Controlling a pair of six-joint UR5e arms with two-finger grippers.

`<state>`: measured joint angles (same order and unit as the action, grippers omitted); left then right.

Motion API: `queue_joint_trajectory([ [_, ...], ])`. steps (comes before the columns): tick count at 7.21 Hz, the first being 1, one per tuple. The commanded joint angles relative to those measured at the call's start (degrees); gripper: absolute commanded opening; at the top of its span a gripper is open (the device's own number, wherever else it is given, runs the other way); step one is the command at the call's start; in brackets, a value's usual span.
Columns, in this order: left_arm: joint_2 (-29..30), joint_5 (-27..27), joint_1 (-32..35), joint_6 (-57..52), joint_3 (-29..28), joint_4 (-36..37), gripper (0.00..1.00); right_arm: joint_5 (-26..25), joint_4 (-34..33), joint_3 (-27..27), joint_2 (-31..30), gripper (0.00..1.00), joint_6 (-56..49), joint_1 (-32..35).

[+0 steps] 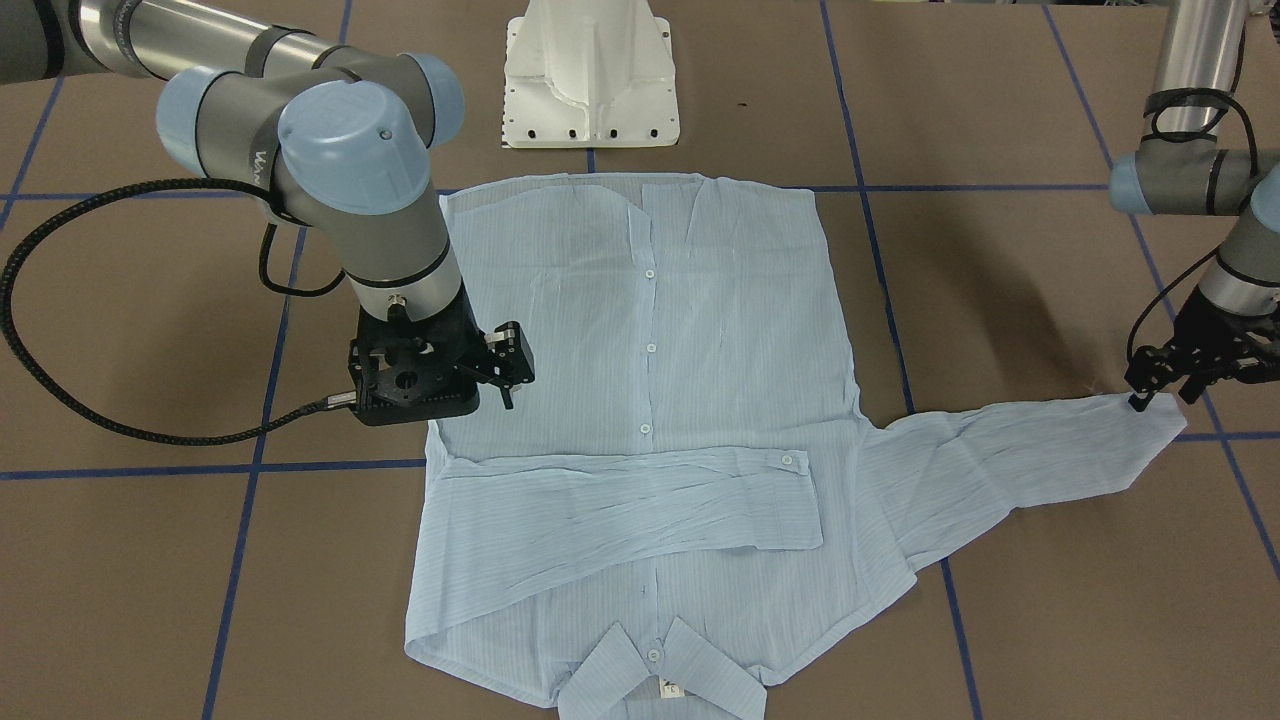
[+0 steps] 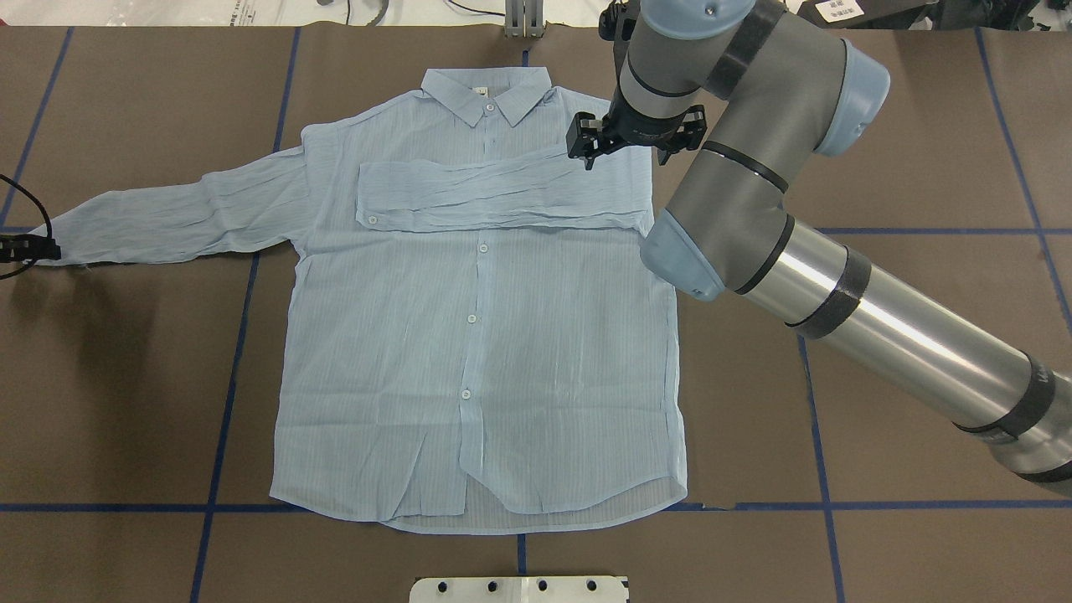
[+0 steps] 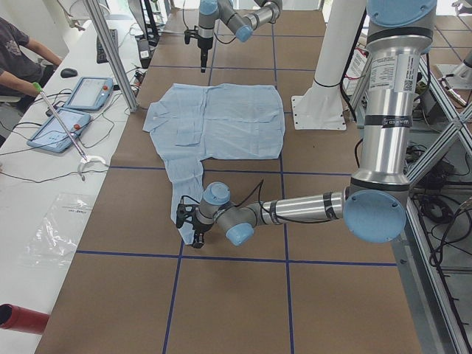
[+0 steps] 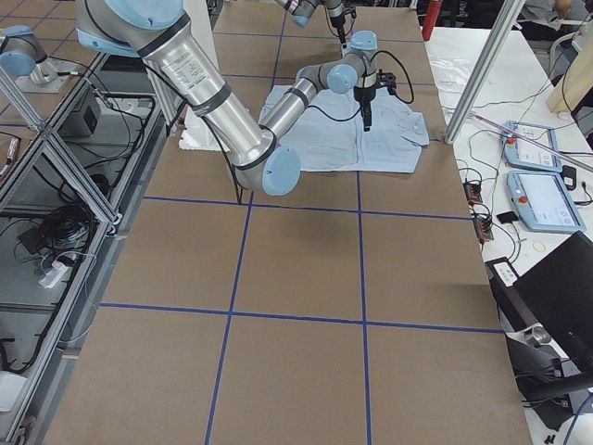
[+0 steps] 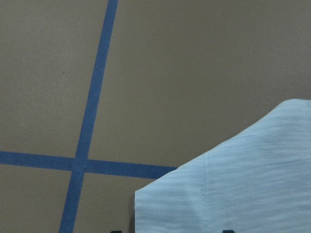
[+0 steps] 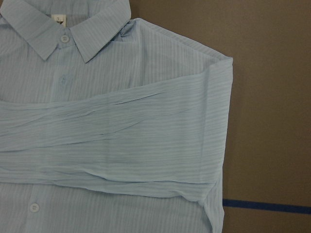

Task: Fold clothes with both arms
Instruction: 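Release the sleeve and raise the right gripper near the collar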

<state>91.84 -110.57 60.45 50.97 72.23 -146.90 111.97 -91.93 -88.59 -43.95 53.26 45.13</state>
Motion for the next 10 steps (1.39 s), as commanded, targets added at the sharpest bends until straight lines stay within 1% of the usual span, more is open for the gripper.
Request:
queue_joint_trajectory([
  [1,0.00,0.00,0.10,0.09,0.11,0.03,0.74,0.00,0.09,0.00,0.00,1.00,0.00,-0.04],
  [7,-0.09,0.00,0.72,0.18,0.19,0.12,0.73,-0.09,0.18,0.00,0.00,1.00,0.00,-0.04],
  [10,-0.09,0.09,0.72,2.55,0.02,0.12,0.72,-0.17,0.18,0.00,-0.08,1.00,0.00,-0.04],
])
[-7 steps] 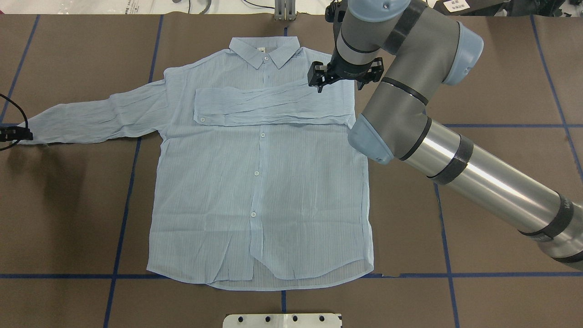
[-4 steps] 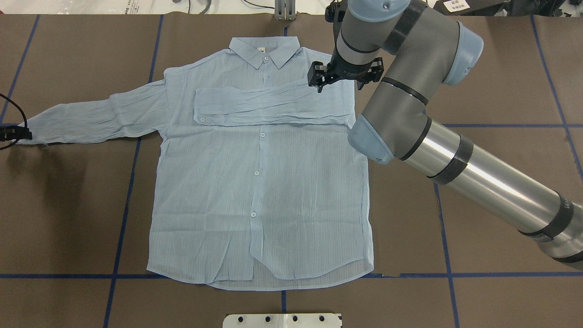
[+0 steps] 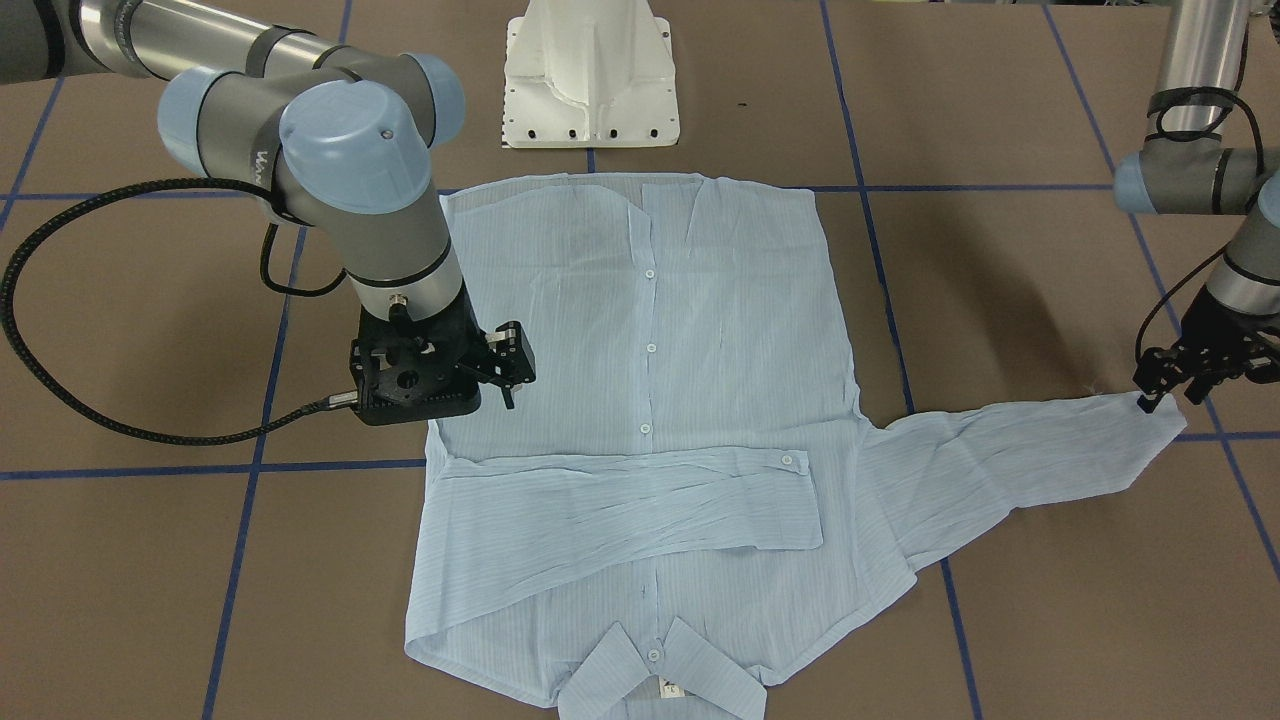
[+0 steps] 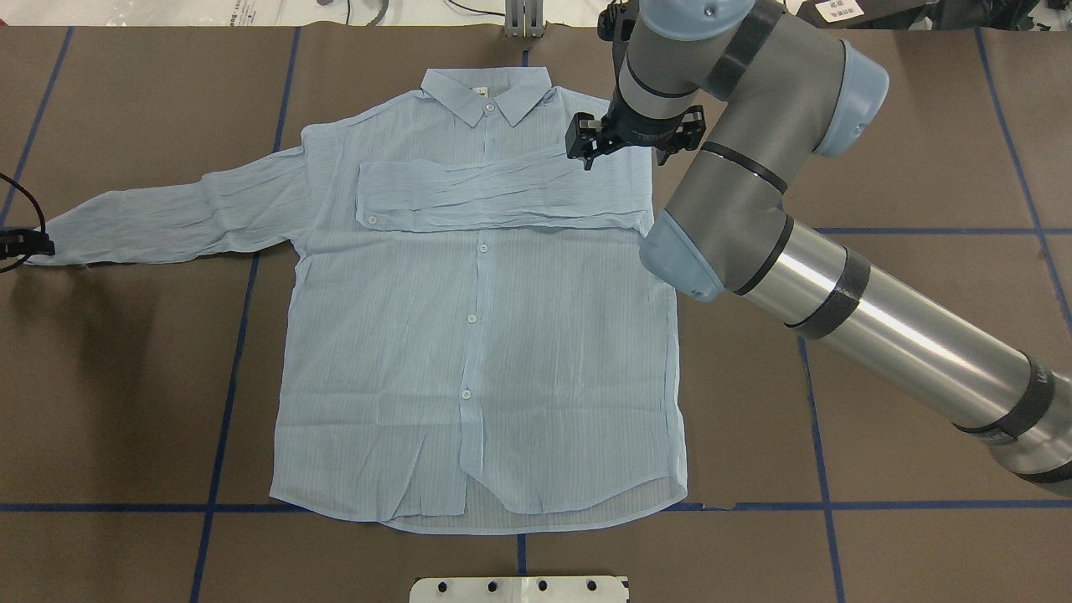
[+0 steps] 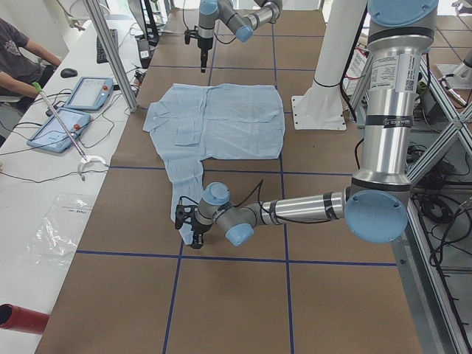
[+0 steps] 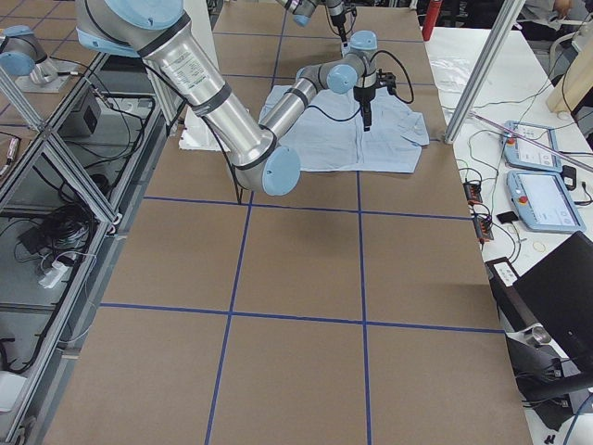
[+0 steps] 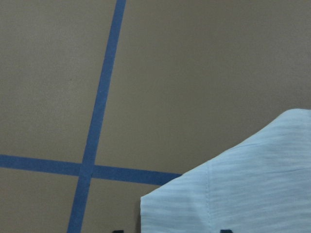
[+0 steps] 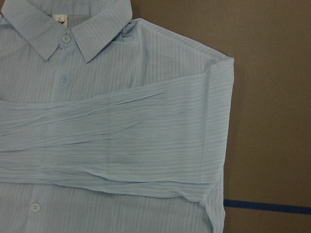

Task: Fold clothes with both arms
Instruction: 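Release the sleeve and raise the right gripper near the collar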

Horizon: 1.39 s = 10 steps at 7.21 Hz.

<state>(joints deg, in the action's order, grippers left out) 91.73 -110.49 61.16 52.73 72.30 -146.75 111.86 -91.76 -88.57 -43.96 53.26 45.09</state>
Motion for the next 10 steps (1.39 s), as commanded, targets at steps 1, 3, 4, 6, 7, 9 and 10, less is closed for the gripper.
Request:
queue_joint_trajectory([
  [1,0.02,0.01,-0.07,0.80,-0.14,-0.02,0.72,-0.07,0.01,-0.02,-0.07,1.00,0.00,0.00],
  [3,-0.15,0.10,0.02,1.93,-0.23,-0.02,0.55,-0.07,0.01,-0.02,-0.16,1.00,0.00,0.00],
  [4,-0.06,0.10,0.02,2.72,-0.32,-0.02,0.40,-0.07,0.01,-0.02,-0.07,1.00,0.00,-0.09],
  [6,-0.06,0.01,-0.07,2.82,-0.15,-0.02,0.14,0.02,0.01,-0.02,-0.25,1.00,0.00,0.00],
  [7,-0.06,-0.07,0.01,2.73,0.20,-0.02,0.04,0.02,0.09,-0.02,-0.34,1.00,0.00,0.00],
  [9,0.11,-0.25,0.28,2.64,1.43,0.06,0.00,0.19,0.09,-0.11,-0.42,1.00,0.00,0.09],
  [10,0.37,-0.34,0.80,2.56,3.53,1.81,0.00,0.37,0.01,-0.89,-1.03,1.00,0.00,0.26],
])
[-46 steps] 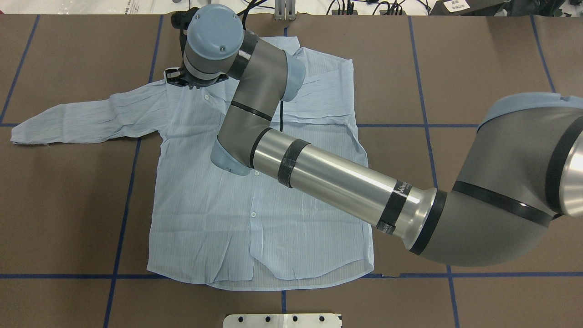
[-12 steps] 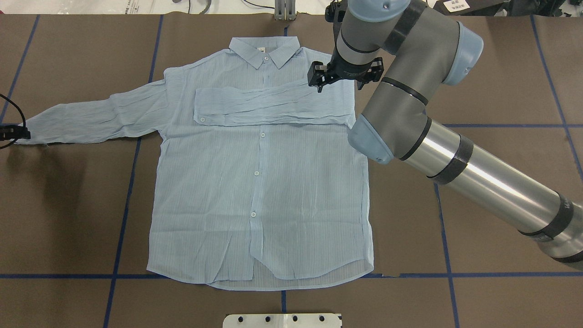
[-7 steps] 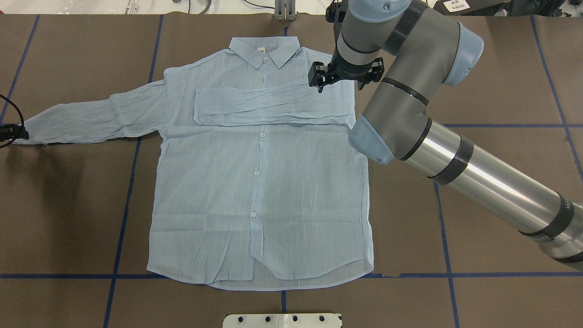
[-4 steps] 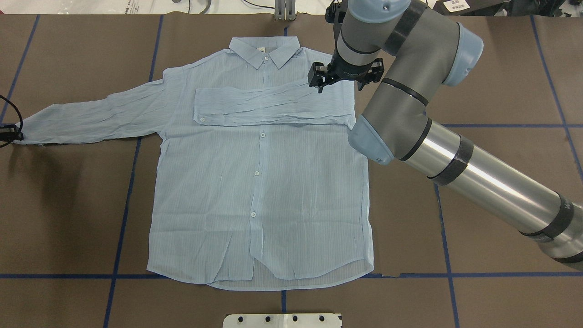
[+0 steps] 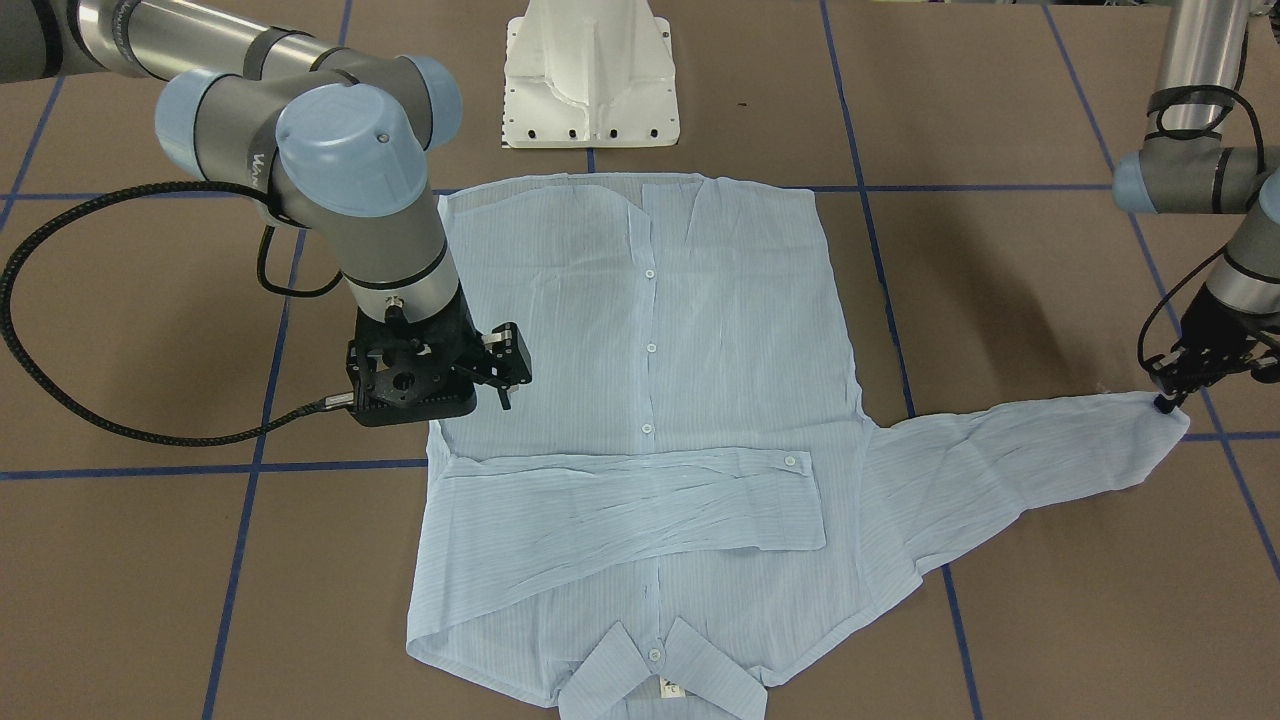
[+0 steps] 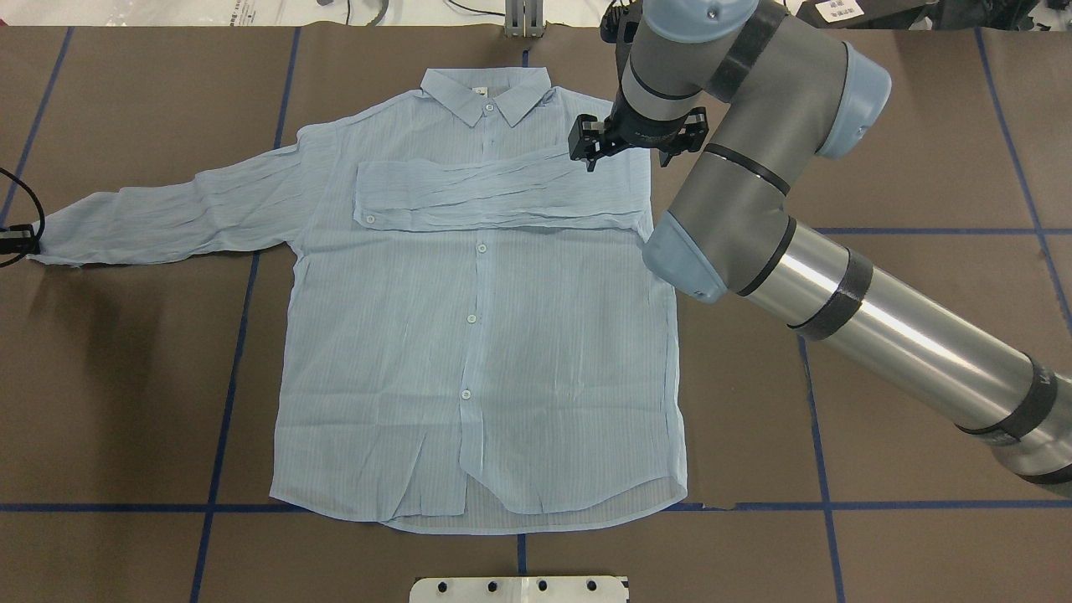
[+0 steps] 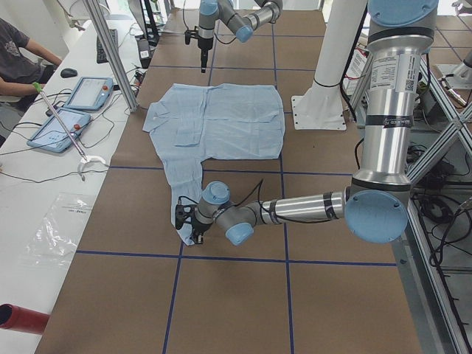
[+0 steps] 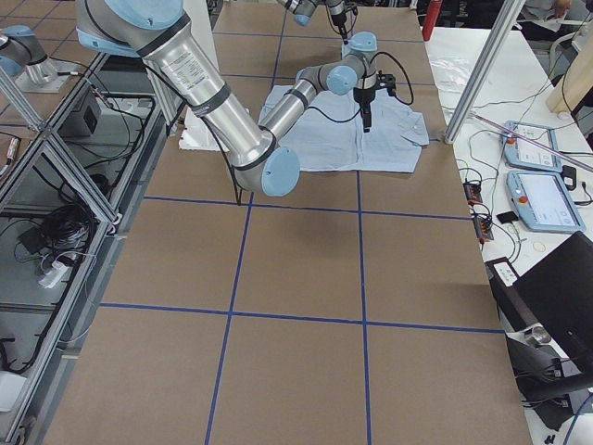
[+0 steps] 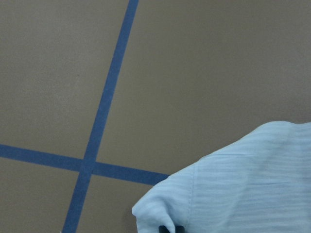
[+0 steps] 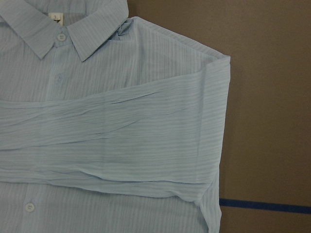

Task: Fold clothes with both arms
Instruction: 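Release the sleeve and raise the right gripper near the collar, then fold the other sleeve across the shirt with the left gripper while the right gripper withdraws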

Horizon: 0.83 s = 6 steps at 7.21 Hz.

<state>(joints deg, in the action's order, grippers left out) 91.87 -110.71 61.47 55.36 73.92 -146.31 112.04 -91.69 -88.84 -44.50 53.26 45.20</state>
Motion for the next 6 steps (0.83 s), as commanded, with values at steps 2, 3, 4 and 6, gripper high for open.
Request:
queue_joint_trajectory([
  [2,3.39,-2.04,2.94,0.01,14.95,16.93,0.00,2.02,-0.42,-6.23,-7.24,1.00,-1.92,1.90],
  [3,6.71,-1.96,3.04,0.53,21.03,26.68,0.00,2.30,-0.42,-7.99,-10.32,1.00,-2.54,2.78],
  [4,12.66,-1.96,2.87,6.19,23.79,34.26,0.00,2.39,-0.51,-9.75,-13.39,1.00,-5.07,3.66],
  [6,26.99,-2.05,-1.23,19.63,23.03,45.02,0.00,5.71,-0.42,-12.22,-20.24,1.00,-11.21,7.34],
])
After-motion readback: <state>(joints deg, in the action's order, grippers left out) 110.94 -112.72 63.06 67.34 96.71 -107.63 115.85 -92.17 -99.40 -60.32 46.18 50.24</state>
